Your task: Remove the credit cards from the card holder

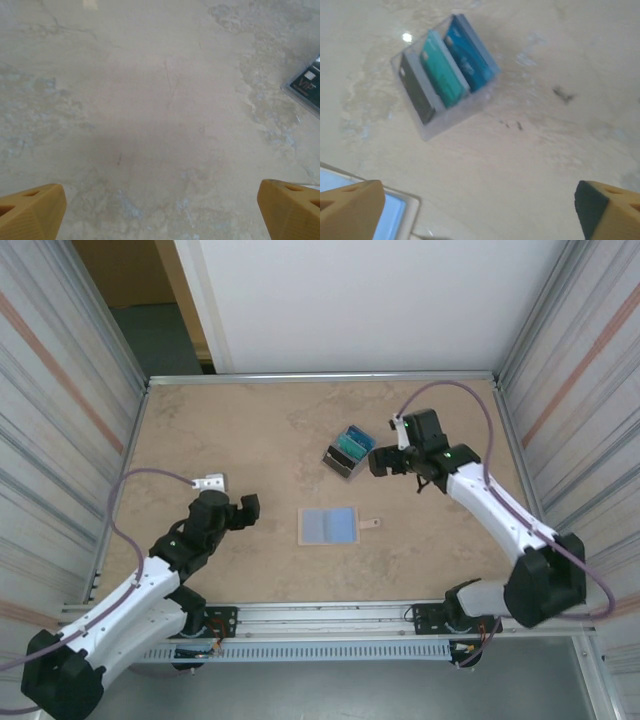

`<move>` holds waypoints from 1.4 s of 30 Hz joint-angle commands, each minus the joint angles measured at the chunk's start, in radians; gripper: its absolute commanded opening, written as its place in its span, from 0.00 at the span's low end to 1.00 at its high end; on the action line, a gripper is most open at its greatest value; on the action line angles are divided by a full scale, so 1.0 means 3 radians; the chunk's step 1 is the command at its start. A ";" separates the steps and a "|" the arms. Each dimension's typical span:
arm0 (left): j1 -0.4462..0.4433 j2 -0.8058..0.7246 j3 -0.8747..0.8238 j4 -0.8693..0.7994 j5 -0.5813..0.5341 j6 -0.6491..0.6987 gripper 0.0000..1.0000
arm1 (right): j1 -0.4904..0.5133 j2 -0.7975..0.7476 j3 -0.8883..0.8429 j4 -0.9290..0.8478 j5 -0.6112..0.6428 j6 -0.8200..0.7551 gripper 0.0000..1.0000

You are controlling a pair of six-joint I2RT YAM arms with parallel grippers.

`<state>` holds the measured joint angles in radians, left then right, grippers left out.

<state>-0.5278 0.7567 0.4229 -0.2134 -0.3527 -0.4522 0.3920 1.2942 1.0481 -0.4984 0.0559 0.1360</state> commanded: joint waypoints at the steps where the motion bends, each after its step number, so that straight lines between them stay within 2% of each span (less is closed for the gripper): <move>1: 0.0126 0.0035 -0.0004 0.0255 -0.0100 0.0245 0.99 | -0.0117 -0.0453 -0.0293 0.0091 0.0423 0.0231 0.99; 4: 0.0250 0.0087 0.0012 0.0357 -0.0119 0.0380 0.99 | -0.0325 -0.0881 -0.0586 0.0149 0.0604 0.0354 0.99; 9: 0.0432 0.0131 -0.0026 0.0690 -0.0258 0.0637 0.99 | -0.0749 -0.1504 -0.0949 0.0250 0.0535 0.0515 0.99; 14: 0.0589 0.0220 -0.0247 0.1466 -0.0292 0.1011 0.99 | -0.0982 -0.1790 -0.1247 0.0472 0.0391 0.0328 0.99; 18: 0.0700 0.0392 -0.0420 0.2131 -0.0288 0.1460 0.99 | -0.1023 -0.1764 -0.1369 0.0634 0.0464 0.0296 0.99; 20: 0.0812 0.0497 -0.0469 0.2367 -0.0166 0.1627 0.99 | -0.1035 -0.1715 -0.1410 0.0711 0.0489 0.0258 0.99; 23: 0.1089 0.0684 -0.0476 0.2546 0.0082 0.1672 0.99 | -0.1031 -0.1665 -0.1535 0.0925 0.0535 0.0177 0.99; 27: 0.1545 0.0976 -0.0524 0.2902 0.0544 0.1518 0.99 | -0.1031 -0.1710 -0.1791 0.1387 0.0474 -0.0017 0.99; 29: 0.1678 0.1156 -0.0560 0.3144 0.0668 0.1511 0.99 | -0.1034 -0.1705 -0.1895 0.1575 0.0482 -0.0095 0.99; 31: 0.1747 0.1314 -0.0531 0.3314 0.0749 0.1520 0.99 | -0.1036 -0.1655 -0.1965 0.1694 0.0468 -0.0164 0.99; 34: 0.1800 0.1471 -0.0432 0.3299 0.1047 0.1515 0.99 | -0.1040 -0.1523 -0.2019 0.1833 0.0458 -0.0192 0.99; 36: 0.1799 0.1510 -0.0357 0.3148 0.1138 0.1552 0.99 | -0.1042 -0.1431 -0.2055 0.1941 0.0471 -0.0201 0.99; 38: 0.1800 0.1586 -0.0414 0.3246 0.1202 0.1590 0.99 | -0.1048 -0.1341 -0.2097 0.2078 0.0471 -0.0202 0.99; 42: 0.1799 0.1967 -0.0674 0.4029 0.1211 0.1602 0.99 | -0.1061 -0.1159 -0.2191 0.2399 0.0461 -0.0221 0.99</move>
<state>0.0059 1.2896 0.2584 0.8295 -0.0250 0.0044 0.0830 0.9245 0.4103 0.1055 0.1867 0.0937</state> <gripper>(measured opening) 0.986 0.993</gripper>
